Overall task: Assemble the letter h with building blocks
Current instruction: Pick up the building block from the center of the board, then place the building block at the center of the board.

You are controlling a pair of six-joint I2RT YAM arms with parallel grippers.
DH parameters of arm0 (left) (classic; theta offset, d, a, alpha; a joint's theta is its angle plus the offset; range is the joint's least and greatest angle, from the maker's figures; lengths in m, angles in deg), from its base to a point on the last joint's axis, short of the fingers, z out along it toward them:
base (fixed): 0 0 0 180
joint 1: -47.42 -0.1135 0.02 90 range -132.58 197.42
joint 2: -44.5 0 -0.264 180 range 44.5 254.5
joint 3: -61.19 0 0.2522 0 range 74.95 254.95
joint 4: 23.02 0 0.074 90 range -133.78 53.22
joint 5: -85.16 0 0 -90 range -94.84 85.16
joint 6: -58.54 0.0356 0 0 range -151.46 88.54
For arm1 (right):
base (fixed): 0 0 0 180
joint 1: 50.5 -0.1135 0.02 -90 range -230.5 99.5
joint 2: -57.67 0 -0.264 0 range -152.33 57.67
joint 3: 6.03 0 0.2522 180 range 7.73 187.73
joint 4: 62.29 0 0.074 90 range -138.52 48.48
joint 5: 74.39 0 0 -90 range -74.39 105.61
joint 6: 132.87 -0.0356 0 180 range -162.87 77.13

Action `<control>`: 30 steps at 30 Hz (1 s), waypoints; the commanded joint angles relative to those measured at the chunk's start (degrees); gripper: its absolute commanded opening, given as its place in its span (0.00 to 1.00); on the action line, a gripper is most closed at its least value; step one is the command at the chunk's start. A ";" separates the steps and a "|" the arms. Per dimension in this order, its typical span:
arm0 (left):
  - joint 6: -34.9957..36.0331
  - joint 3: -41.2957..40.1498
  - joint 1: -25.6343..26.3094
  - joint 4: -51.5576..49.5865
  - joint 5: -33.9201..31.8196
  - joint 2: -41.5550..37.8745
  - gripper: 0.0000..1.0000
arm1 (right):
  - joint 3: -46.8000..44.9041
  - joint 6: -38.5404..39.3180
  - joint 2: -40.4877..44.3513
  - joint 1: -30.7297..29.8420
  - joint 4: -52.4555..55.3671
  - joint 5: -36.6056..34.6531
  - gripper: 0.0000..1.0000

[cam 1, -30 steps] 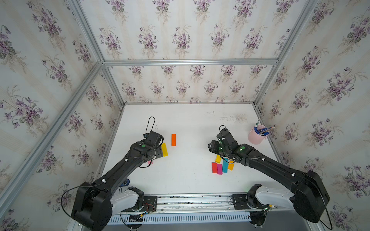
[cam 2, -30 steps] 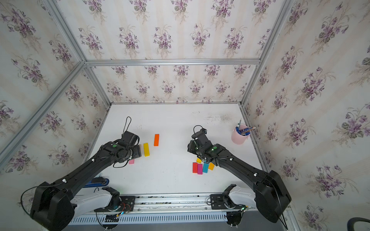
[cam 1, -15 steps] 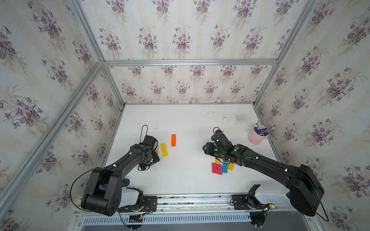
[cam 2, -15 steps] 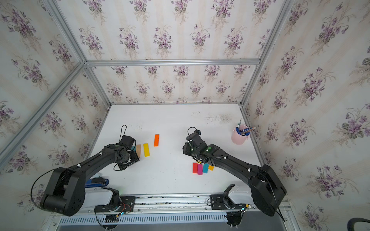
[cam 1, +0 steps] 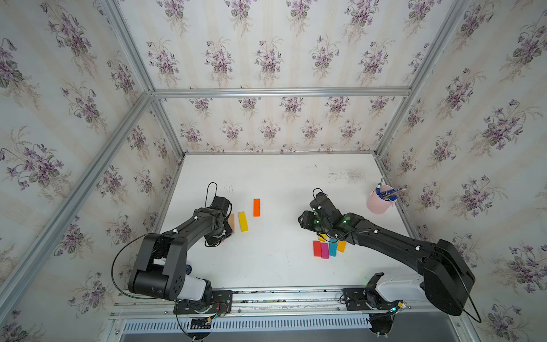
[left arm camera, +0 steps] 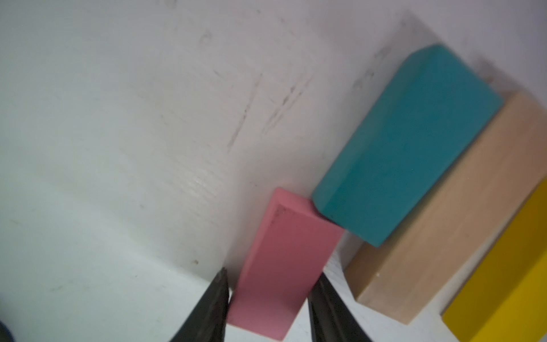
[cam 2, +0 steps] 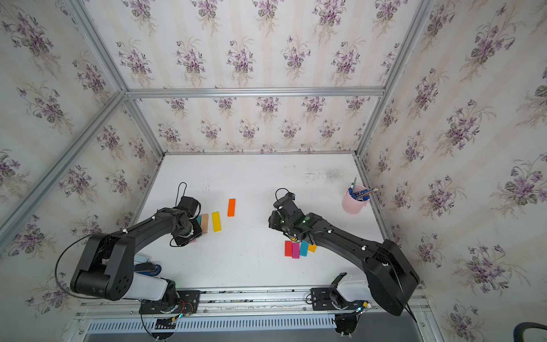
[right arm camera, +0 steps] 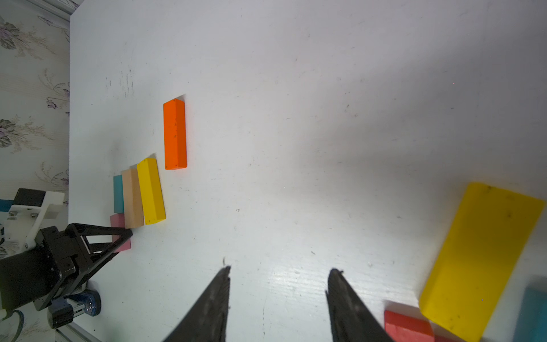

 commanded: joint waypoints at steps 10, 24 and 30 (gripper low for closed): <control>-0.94 1.65 -0.43 -5.20 -0.21 -7.70 0.14 | 0.75 -0.31 1.52 -0.17 -0.39 -0.42 0.54; 5.68 16.20 31.27 -5.00 4.97 2.67 0.17 | 0.27 -0.92 3.71 1.49 3.35 -3.53 0.54; 4.56 18.08 35.73 -1.44 7.39 14.77 0.24 | -2.06 -0.16 3.58 1.94 2.52 -1.90 0.55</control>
